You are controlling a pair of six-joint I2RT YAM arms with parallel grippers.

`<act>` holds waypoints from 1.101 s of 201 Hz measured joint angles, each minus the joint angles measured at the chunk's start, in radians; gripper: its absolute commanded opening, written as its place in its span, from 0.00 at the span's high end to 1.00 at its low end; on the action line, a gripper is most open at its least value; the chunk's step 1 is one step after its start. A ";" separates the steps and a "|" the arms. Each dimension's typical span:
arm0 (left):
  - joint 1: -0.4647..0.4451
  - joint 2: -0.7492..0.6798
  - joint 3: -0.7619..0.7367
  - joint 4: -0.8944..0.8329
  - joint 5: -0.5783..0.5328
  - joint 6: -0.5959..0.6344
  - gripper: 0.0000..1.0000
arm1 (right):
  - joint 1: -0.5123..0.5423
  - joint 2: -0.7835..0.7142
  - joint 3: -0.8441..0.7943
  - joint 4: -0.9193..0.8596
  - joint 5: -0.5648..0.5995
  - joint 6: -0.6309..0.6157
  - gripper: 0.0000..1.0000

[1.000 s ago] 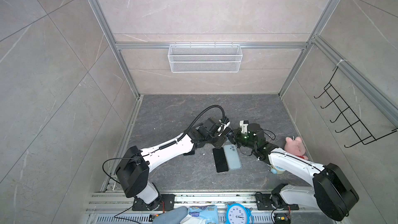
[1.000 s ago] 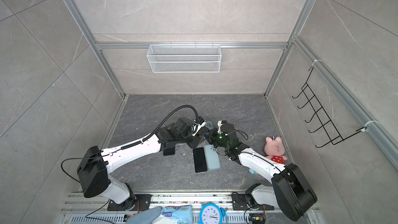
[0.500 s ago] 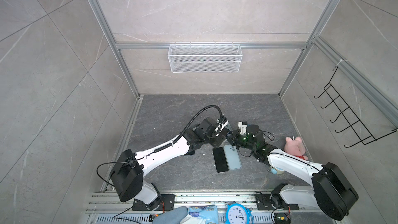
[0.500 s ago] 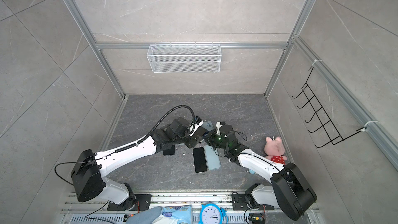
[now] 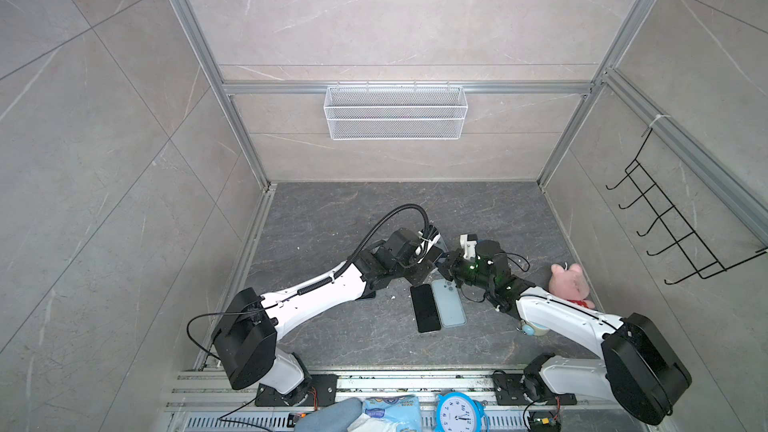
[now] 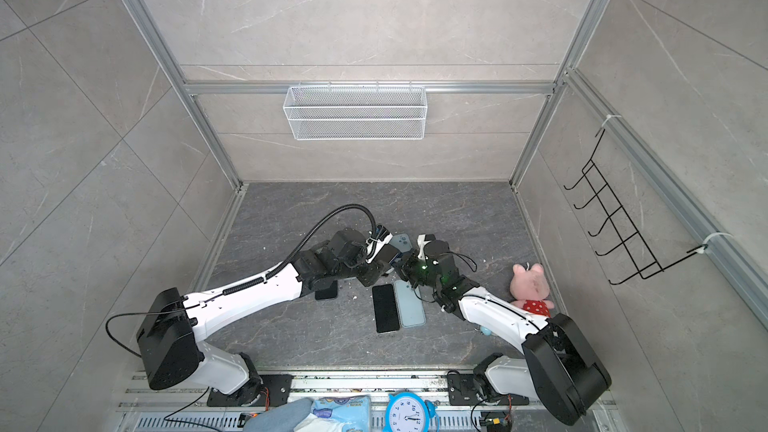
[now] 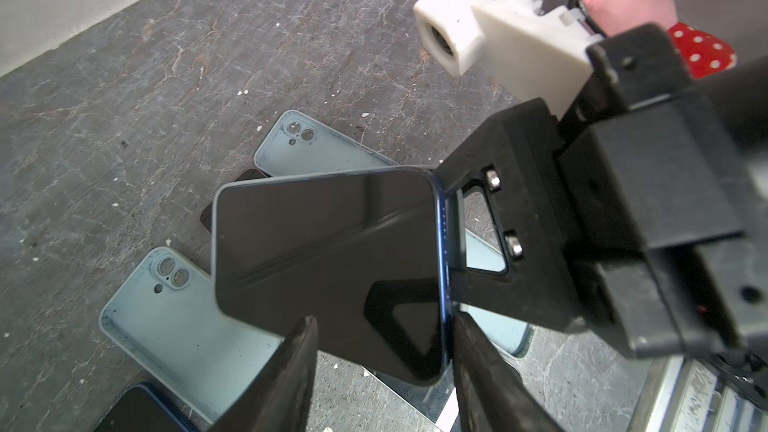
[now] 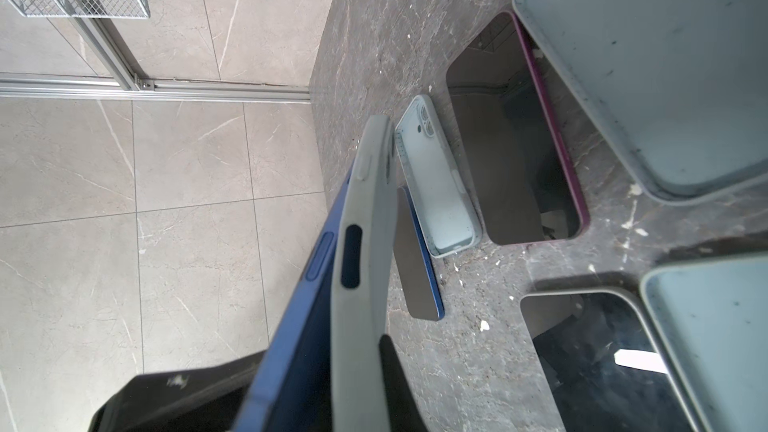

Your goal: Take the phone out of the phone case

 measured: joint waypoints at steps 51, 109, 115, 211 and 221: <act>-0.067 0.062 0.008 0.003 -0.224 0.034 0.68 | 0.025 0.000 -0.023 0.004 0.037 0.042 1.00; -0.062 -0.011 -0.085 0.049 -0.235 0.068 0.96 | 0.065 -0.010 -0.024 -0.003 0.050 0.059 1.00; -0.062 -0.035 -0.098 0.049 -0.235 0.075 0.97 | 0.068 -0.016 -0.024 -0.006 0.049 0.060 1.00; -0.115 -0.784 -0.372 -0.138 -0.200 0.299 1.00 | 0.109 -0.088 -0.175 -0.030 0.148 0.150 1.00; -0.124 -0.817 -0.405 -0.174 -0.202 0.327 1.00 | 0.143 -0.092 -0.183 -0.029 0.172 0.180 1.00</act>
